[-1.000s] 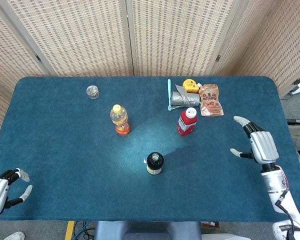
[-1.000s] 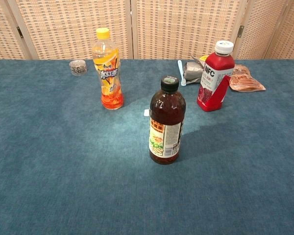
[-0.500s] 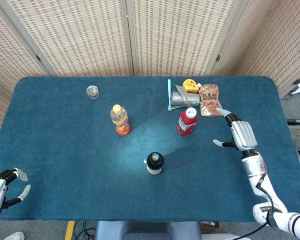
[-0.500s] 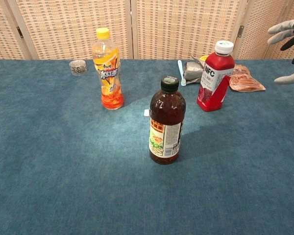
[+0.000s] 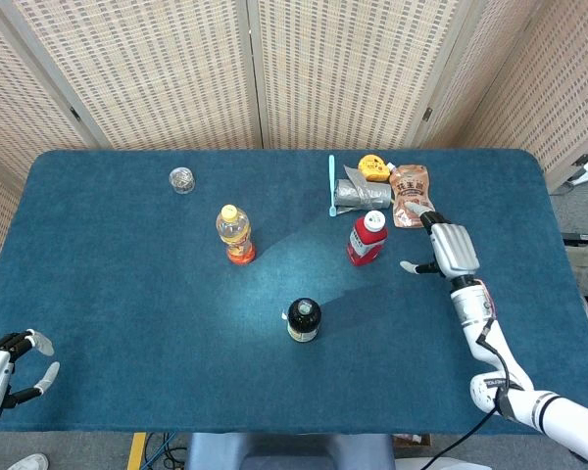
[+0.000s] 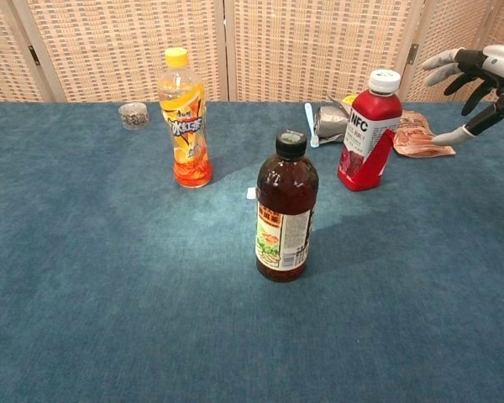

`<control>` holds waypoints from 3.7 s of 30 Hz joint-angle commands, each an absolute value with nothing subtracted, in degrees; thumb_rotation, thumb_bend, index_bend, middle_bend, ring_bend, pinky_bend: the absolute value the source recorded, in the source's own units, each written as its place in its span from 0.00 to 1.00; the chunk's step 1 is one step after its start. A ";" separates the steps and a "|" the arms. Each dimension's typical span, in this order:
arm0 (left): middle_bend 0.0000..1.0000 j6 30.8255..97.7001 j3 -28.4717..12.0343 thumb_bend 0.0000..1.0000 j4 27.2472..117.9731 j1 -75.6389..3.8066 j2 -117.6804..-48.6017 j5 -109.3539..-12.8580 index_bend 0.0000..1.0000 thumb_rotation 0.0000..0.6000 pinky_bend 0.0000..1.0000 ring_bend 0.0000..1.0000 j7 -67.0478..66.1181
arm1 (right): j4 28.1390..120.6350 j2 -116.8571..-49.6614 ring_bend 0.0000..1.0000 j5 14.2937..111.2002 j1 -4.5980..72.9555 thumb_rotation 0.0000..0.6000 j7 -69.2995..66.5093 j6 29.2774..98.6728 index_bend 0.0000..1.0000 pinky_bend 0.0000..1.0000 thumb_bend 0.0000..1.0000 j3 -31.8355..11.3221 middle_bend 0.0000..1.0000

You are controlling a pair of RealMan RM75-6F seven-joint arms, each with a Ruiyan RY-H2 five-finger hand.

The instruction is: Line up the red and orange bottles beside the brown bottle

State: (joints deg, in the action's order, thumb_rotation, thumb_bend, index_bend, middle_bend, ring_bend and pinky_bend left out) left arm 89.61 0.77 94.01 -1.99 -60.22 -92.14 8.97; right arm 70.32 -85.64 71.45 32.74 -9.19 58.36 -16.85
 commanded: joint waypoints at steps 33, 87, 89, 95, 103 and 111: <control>0.45 89.10 1.27 0.30 94.04 -1.89 -59.84 -92.29 0.53 1.00 0.63 0.41 10.84 | 54.03 -96.51 0.21 73.81 41.28 1.00 -25.70 51.48 0.17 0.39 0.01 -16.71 0.22; 0.45 88.03 1.47 0.30 94.27 -2.31 -60.03 -92.25 0.53 1.00 0.63 0.41 10.37 | 73.75 -82.36 0.51 84.99 31.38 1.00 -29.48 67.24 0.50 0.56 0.04 -7.48 0.53; 0.45 87.99 1.52 0.30 94.31 -2.32 -60.07 -92.30 0.53 1.00 0.63 0.41 10.14 | 74.50 -81.91 0.51 85.84 30.72 1.00 -29.55 68.19 0.50 0.56 0.04 -6.79 0.53; 0.45 88.07 1.53 0.30 94.35 -2.25 -60.06 -92.22 0.53 1.00 0.63 0.41 10.03 | 75.46 -81.44 0.51 87.54 29.68 1.00 -29.78 69.32 0.50 0.56 0.04 -5.22 0.53; 0.45 88.38 1.43 0.30 94.55 -2.13 -59.86 -92.12 0.53 1.00 0.63 0.41 10.23 | 75.22 -82.01 0.51 88.77 28.48 1.00 -29.85 69.63 0.50 0.56 0.04 -3.18 0.53; 0.45 88.31 1.49 0.30 94.50 -2.17 -59.92 -92.24 0.53 1.00 0.63 0.41 10.02 | 75.61 -81.76 0.51 89.96 26.76 1.00 -30.50 71.54 0.50 0.56 0.04 -1.82 0.53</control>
